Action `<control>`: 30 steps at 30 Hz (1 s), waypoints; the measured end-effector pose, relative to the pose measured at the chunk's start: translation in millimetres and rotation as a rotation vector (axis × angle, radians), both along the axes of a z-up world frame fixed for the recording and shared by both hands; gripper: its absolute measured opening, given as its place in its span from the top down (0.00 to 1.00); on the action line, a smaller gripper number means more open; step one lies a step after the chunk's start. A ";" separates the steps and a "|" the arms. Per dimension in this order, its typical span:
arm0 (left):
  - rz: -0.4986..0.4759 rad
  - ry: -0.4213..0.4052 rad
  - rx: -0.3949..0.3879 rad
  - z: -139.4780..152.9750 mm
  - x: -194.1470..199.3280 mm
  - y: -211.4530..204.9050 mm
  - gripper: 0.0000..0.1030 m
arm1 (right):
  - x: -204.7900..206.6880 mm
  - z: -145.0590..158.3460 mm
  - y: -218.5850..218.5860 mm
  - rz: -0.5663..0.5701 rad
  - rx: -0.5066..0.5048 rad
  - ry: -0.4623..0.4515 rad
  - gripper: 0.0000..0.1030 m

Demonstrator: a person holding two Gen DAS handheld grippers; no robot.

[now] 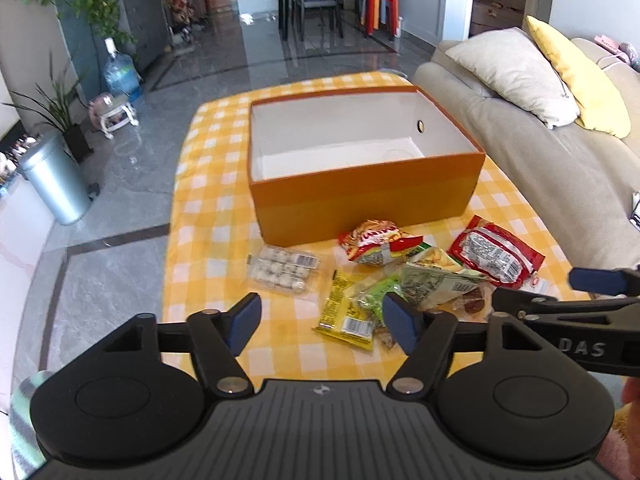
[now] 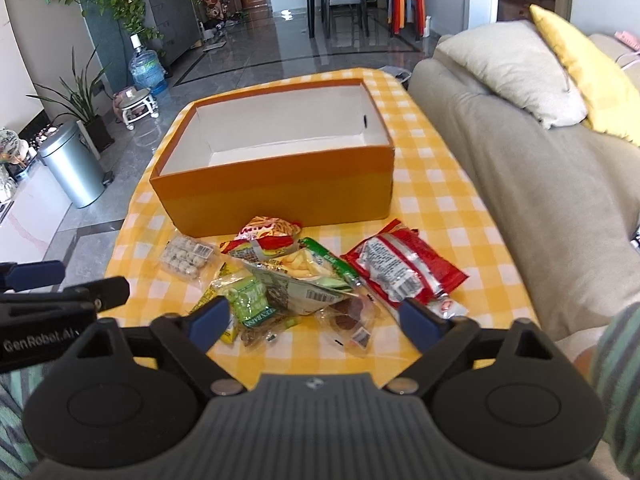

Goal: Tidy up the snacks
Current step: 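Grasp the green raisin bag with left tool while right tool grasps the clear fries bag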

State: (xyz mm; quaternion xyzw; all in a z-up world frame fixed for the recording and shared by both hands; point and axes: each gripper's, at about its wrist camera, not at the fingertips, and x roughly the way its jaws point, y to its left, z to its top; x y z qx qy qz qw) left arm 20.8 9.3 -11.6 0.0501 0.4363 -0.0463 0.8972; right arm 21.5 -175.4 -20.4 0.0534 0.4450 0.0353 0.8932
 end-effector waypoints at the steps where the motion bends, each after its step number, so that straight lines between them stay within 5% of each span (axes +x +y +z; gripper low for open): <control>1: -0.007 0.015 -0.017 -2.5 3.9 0.3 0.30 | 3.1 -3.4 -0.4 -0.002 -0.002 0.009 0.20; 5: -0.057 0.089 -0.142 -14.7 20.2 -0.4 0.33 | 19.6 -17.7 -0.1 0.011 -0.028 0.040 0.33; 8: -0.041 0.143 -0.193 -26.3 33.7 -1.3 0.32 | 33.2 -27.0 3.4 0.048 -0.040 0.040 0.33; 24: 0.029 0.329 -0.212 -81.0 86.9 -1.0 0.32 | 76.8 -83.8 29.8 0.211 -0.126 0.071 0.33; 30: 0.037 0.366 -0.218 -96.4 93.9 -9.0 0.28 | 84.5 -92.8 28.2 0.180 -0.135 0.108 0.49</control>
